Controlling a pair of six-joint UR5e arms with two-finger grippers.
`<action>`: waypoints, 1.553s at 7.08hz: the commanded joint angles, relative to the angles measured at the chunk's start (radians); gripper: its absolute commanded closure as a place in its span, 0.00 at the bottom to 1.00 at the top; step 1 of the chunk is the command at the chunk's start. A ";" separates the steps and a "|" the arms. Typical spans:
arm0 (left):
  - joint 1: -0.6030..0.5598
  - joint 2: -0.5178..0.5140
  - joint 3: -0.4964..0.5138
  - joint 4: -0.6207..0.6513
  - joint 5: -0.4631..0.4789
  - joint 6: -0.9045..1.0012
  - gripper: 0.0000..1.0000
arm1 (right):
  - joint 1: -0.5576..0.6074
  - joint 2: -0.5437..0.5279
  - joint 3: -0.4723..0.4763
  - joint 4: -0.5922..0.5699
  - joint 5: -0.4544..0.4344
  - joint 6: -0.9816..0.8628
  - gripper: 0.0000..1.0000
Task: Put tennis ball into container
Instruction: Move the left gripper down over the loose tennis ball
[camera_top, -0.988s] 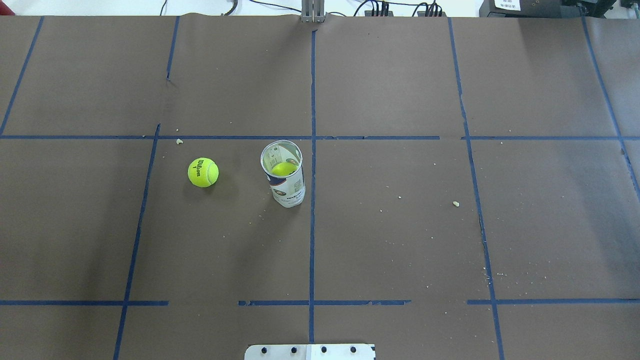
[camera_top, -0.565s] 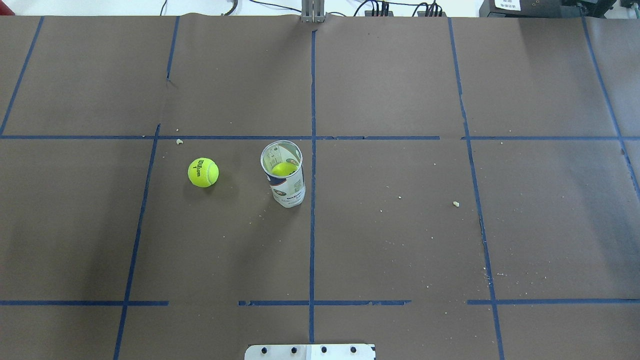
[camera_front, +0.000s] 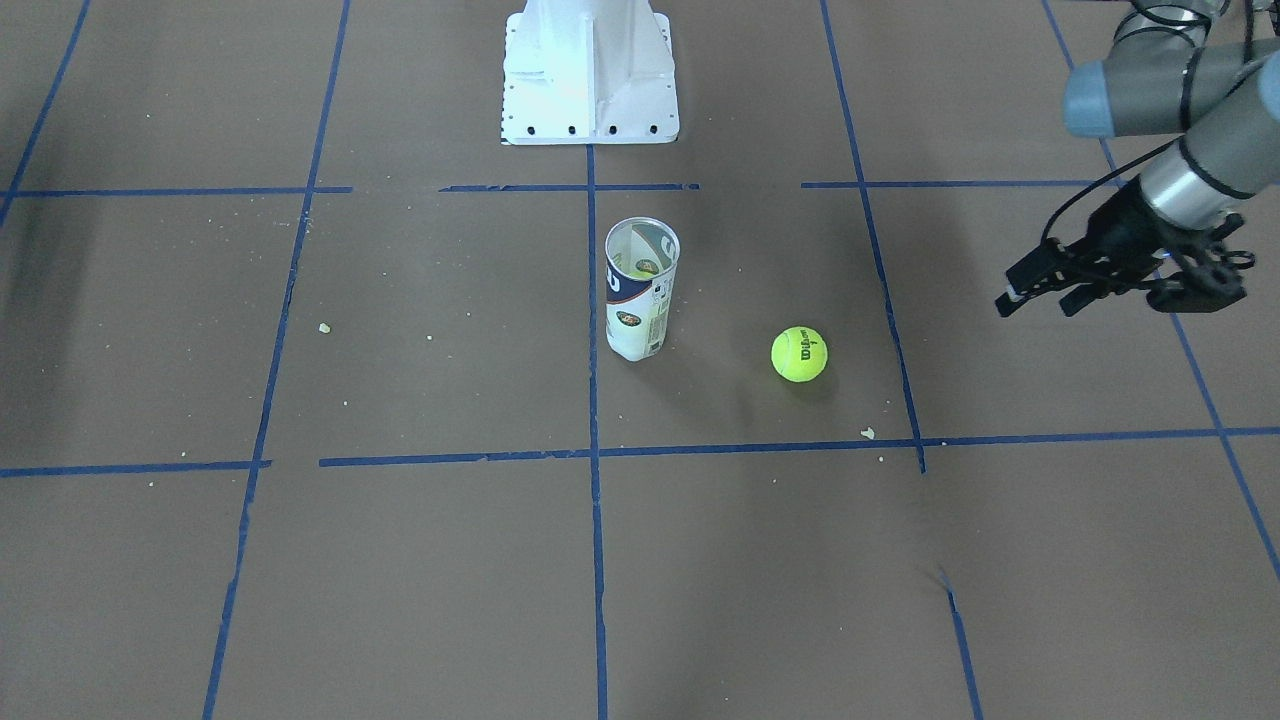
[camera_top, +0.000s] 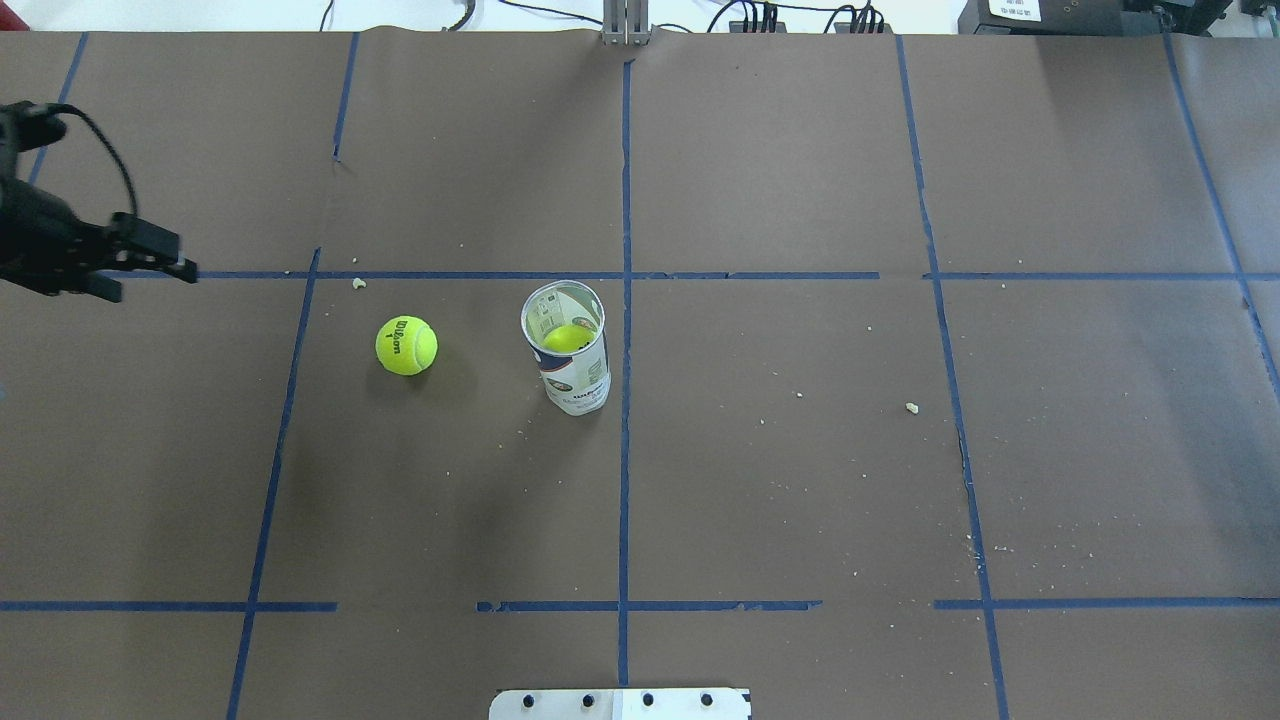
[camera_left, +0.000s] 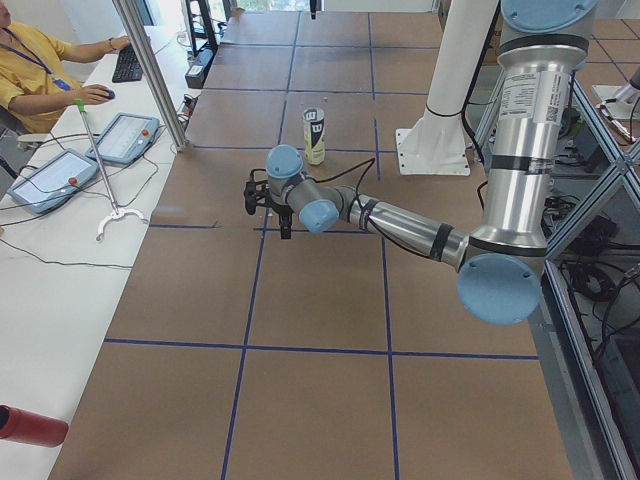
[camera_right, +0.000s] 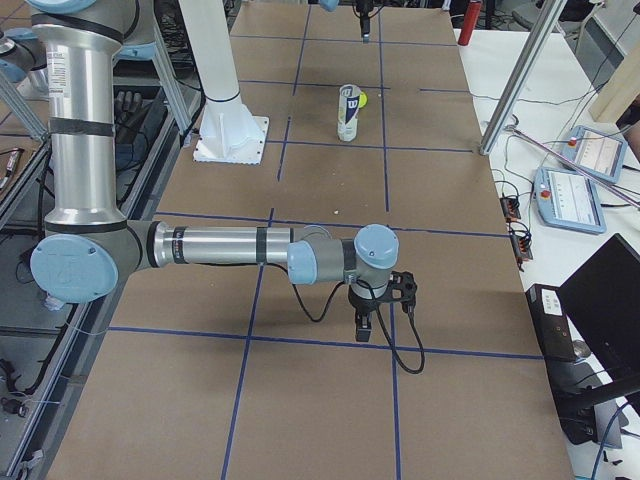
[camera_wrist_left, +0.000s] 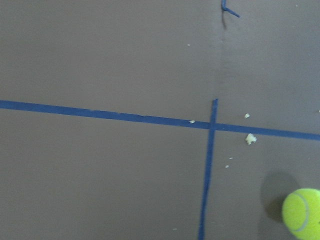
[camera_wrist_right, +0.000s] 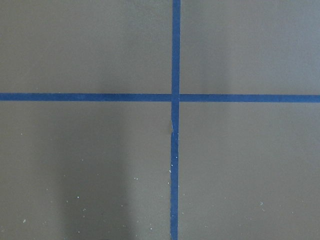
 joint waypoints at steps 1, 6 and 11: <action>0.136 -0.156 0.013 0.102 0.147 -0.191 0.00 | 0.000 0.000 0.000 0.000 0.000 0.000 0.00; 0.328 -0.309 0.065 0.283 0.356 -0.257 0.00 | -0.002 0.000 0.000 0.000 0.000 0.000 0.00; 0.357 -0.321 0.145 0.271 0.355 -0.245 0.00 | 0.000 0.000 0.000 0.000 0.000 0.000 0.00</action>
